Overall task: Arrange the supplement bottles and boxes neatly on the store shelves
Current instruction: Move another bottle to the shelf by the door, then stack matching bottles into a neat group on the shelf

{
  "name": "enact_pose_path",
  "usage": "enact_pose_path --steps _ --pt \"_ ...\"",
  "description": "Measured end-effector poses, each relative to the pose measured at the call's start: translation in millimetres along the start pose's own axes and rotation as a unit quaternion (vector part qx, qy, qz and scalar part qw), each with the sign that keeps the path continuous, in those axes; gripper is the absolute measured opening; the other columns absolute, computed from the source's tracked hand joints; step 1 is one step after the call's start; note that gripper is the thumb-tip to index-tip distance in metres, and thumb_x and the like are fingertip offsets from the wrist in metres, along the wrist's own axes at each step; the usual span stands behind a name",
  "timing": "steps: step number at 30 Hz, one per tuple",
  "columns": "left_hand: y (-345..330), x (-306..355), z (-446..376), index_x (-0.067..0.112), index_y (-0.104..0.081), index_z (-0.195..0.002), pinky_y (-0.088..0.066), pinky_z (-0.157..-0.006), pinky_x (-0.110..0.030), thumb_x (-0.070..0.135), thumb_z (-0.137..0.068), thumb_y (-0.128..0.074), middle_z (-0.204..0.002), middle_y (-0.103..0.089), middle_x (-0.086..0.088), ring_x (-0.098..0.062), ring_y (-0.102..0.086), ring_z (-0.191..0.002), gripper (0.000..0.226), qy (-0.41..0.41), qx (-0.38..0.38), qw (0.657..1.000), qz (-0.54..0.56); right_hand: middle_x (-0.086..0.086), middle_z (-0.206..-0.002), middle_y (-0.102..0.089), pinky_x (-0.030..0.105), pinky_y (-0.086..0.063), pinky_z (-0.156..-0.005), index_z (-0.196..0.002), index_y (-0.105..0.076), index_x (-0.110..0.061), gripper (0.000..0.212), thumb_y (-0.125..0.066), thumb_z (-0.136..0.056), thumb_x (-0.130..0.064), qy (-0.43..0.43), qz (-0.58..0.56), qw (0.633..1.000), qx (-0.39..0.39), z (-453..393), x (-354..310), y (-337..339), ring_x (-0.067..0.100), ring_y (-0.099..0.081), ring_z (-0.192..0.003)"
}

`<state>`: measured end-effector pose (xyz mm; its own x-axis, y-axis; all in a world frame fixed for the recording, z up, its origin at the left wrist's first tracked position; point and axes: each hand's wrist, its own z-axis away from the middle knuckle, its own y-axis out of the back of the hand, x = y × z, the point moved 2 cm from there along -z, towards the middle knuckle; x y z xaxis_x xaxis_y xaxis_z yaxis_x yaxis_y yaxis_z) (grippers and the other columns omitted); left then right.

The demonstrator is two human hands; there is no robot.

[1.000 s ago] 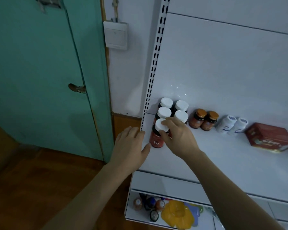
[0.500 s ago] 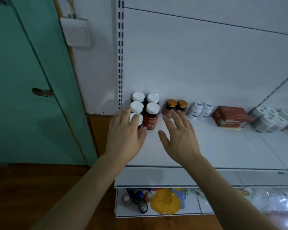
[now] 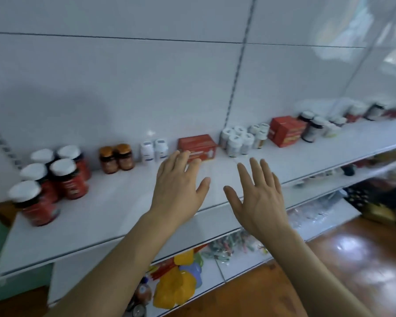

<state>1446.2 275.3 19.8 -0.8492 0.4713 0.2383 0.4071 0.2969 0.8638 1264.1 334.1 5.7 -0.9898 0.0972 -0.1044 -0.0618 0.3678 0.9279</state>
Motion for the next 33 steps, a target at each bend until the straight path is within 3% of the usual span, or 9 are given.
enact_pose_path --steps 7,14,25,29,33 --pt "-67.9 142.8 -62.9 0.013 -0.054 -0.137 -0.030 -0.115 -0.048 0.050 -0.094 -0.040 -0.147 -0.048 -0.013 -0.033 -0.036 -0.140 0.059 -0.071 -0.032 0.996 0.034 0.013 -0.166 -0.017 0.050 -0.012 -0.125 -0.157 -0.025 -0.018 0.070 -0.030 -0.101 -0.061 -0.089 0.013 0.996 -0.018 -1.1 158.5 29.0 0.032 -0.003 -0.155" --pt "-151.4 259.3 -141.7 0.015 -0.051 -0.140 -0.027 -0.117 -0.047 0.051 -0.095 -0.040 -0.150 -0.045 -0.012 -0.032 -0.033 -0.142 0.058 -0.140 -0.065 0.986 0.069 0.012 -0.167 -0.016 0.048 -0.011 -0.126 -0.157 -0.023 -0.019 0.074 -0.023 -0.099 -0.063 -0.176 0.025 0.984 -0.019 -31.4 291.0 32.9 0.031 -0.003 -0.155" --pt "-271.6 450.9 -292.5 0.015 -0.053 -0.139 -0.025 -0.117 -0.047 0.049 -0.094 -0.041 -0.150 -0.045 -0.013 -0.032 -0.034 -0.142 0.059 -0.240 -0.109 0.955 0.136 0.010 -0.166 -0.019 0.049 -0.013 -0.125 -0.157 -0.024 -0.020 0.070 -0.029 -0.101 -0.061 -0.301 0.087 0.950 -0.009 -100.8 509.6 48.2 0.030 -0.006 -0.155" --pt "-310.6 517.9 -331.3 0.015 -0.056 -0.137 -0.028 -0.116 -0.045 0.049 -0.093 -0.042 -0.148 -0.049 -0.012 -0.032 -0.039 -0.140 0.058 -0.267 -0.108 0.948 0.134 0.008 -0.167 -0.015 0.046 -0.008 -0.126 -0.159 -0.019 -0.021 0.072 -0.026 -0.100 -0.062 -0.328 0.089 0.940 -0.004 -115.1 589.4 46.7 0.028 -0.002 -0.155" --pt "-357.5 588.9 -377.5 0.017 -0.048 -0.144 -0.021 -0.120 -0.043 0.047 -0.099 -0.043 -0.155 -0.039 -0.010 -0.029 -0.029 -0.146 0.055 -0.273 -0.126 0.945 0.127 0.010 -0.166 -0.018 0.048 -0.012 -0.126 -0.158 -0.023 -0.020 0.071 -0.025 -0.101 -0.061 -0.334 0.075 0.940 0.012 -135.0 681.5 37.3 0.030 -0.004 -0.155"
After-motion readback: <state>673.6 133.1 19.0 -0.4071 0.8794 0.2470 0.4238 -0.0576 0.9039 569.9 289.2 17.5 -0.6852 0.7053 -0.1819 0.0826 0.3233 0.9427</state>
